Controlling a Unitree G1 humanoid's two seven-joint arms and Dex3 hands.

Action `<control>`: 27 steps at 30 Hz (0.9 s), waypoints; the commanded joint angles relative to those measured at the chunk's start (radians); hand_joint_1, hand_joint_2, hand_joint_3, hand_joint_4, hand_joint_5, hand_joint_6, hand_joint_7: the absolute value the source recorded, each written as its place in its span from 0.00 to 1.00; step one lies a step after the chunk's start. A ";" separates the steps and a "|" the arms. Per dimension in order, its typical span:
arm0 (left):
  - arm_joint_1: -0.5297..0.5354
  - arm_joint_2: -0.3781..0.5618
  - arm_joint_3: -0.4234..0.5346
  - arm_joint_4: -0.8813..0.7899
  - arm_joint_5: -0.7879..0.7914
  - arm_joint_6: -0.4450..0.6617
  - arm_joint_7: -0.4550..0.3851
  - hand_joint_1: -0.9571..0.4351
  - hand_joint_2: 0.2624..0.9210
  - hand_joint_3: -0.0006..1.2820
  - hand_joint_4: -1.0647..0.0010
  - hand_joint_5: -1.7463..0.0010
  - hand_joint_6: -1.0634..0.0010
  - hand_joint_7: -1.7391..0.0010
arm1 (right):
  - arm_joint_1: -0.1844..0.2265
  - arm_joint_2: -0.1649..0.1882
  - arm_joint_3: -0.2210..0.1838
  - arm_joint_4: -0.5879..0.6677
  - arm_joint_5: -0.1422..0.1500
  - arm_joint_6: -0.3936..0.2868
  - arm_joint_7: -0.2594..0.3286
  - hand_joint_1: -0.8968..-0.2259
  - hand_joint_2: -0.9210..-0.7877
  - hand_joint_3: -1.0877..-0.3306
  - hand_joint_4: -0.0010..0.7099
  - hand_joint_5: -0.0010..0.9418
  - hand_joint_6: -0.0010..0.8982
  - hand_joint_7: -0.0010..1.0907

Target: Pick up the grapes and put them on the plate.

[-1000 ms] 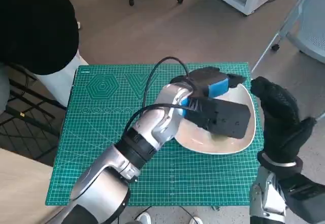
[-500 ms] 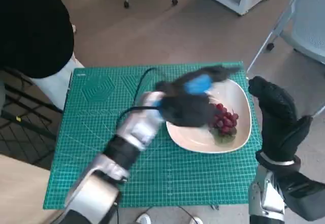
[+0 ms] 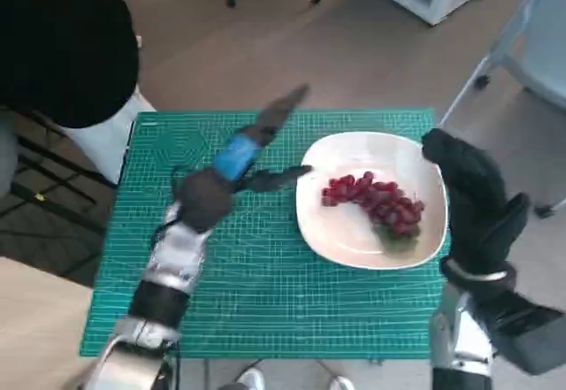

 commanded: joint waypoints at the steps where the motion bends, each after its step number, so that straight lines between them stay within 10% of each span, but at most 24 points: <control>1: 0.059 -0.027 0.057 -0.010 -0.115 -0.075 -0.067 0.35 1.00 0.23 0.83 1.00 0.76 0.98 | 0.004 0.001 0.004 0.013 0.013 0.019 0.014 0.36 0.00 0.52 0.45 0.00 0.18 0.18; 27: 0.199 -0.067 0.129 -0.107 -0.284 -0.131 -0.185 0.30 1.00 0.30 0.83 1.00 0.76 0.99 | -0.032 -0.008 0.020 0.042 0.032 0.032 0.073 0.35 0.00 0.52 0.45 0.00 0.17 0.18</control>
